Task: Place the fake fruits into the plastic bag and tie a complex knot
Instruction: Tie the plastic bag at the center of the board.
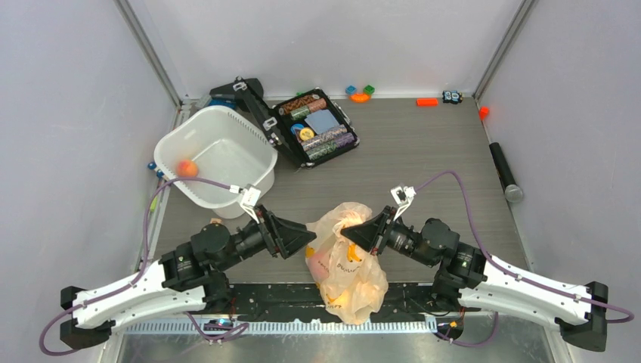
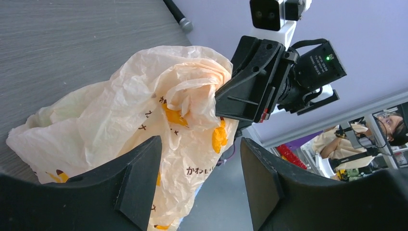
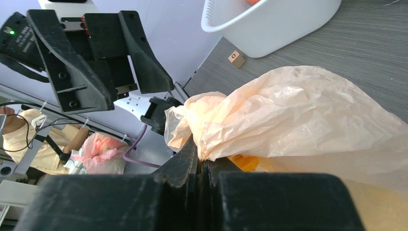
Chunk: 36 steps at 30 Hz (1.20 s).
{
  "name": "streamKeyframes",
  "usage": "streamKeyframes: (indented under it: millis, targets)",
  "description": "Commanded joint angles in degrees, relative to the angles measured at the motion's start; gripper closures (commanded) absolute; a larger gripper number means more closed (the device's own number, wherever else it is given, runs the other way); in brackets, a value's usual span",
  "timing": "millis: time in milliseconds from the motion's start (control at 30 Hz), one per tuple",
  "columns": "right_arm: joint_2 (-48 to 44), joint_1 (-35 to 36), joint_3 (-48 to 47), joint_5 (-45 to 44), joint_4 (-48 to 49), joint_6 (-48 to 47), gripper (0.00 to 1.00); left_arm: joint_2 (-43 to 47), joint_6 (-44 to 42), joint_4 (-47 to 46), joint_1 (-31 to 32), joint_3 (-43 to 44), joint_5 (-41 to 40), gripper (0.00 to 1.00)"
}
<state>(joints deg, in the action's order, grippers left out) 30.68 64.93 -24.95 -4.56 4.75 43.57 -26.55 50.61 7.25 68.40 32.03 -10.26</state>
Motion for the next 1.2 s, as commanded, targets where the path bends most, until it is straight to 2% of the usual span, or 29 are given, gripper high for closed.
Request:
streamKeyframes:
  millis: [0,100,233,600,700,833,900,933,967,1000,1033,1067,1100,1167]
  targets:
    - [0.4,0.3,-2.6,-2.4,0.2,0.5,0.95,-5.2,-3.5,2.2,0.3,4.9,2.7,0.36]
    - [0.7,0.3,-3.0,-2.2,0.1,0.5,0.95,-11.0,-4.2,0.2,0.3,7.4,4.8,0.36]
    - [1.3,0.3,-3.5,-1.5,0.0,0.4,0.95,-16.4,-5.2,-3.1,0.3,9.2,6.5,0.41]
    - [2.5,0.3,-4.2,-0.2,0.4,-0.1,0.95,-20.4,-5.2,-9.4,0.3,8.6,6.4,0.43]
    - [2.8,0.3,-4.2,0.2,0.6,-0.2,0.95,-20.4,-5.1,-9.4,0.3,8.4,6.2,0.57]
    - [3.0,0.3,-4.8,0.4,0.0,-0.5,0.95,-19.9,-5.2,-8.4,0.2,8.2,5.6,0.85]
    - [3.1,0.3,-5.6,0.2,-1.3,-1.0,0.94,-19.4,-5.3,-7.6,0.2,8.1,5.1,0.95]
    - [2.9,0.3,-6.0,-0.1,-1.9,-1.3,0.90,-19.1,-5.3,-7.4,0.2,7.9,4.7,1.00]
    - [2.8,0.3,-6.8,-0.2,-3.3,-2.1,0.86,-18.8,-5.3,-7.4,0.1,7.6,4.5,1.00]
    - [2.5,0.3,-7.4,-0.8,-3.8,-2.9,0.75,-18.4,-5.2,-6.8,-0.1,7.1,4.2,1.00]
    - [2.4,0.3,-8.6,-1.4,-6.8,-3.5,0.69,-18.1,-5.1,-5.7,-0.4,6.7,4.1,1.00]
    - [2.0,0.3,-9.2,-1.7,-8.2,-4.6,0.54,-17.7,-5.0,-5.2,-0.5,6.4,4.0,1.00]
    - [1.7,0.3,-10.6,-2.3,-10.6,-5.3,0.48,-17.4,-4.8,-4.7,-0.6,6.1,3.8,1.00]
    - [1.2,0.2,-12.8,-2.9,-14.4,-7.2,0.27,-16.6,-4.9,-4.3,-0.7,5.5,3.9,1.00]
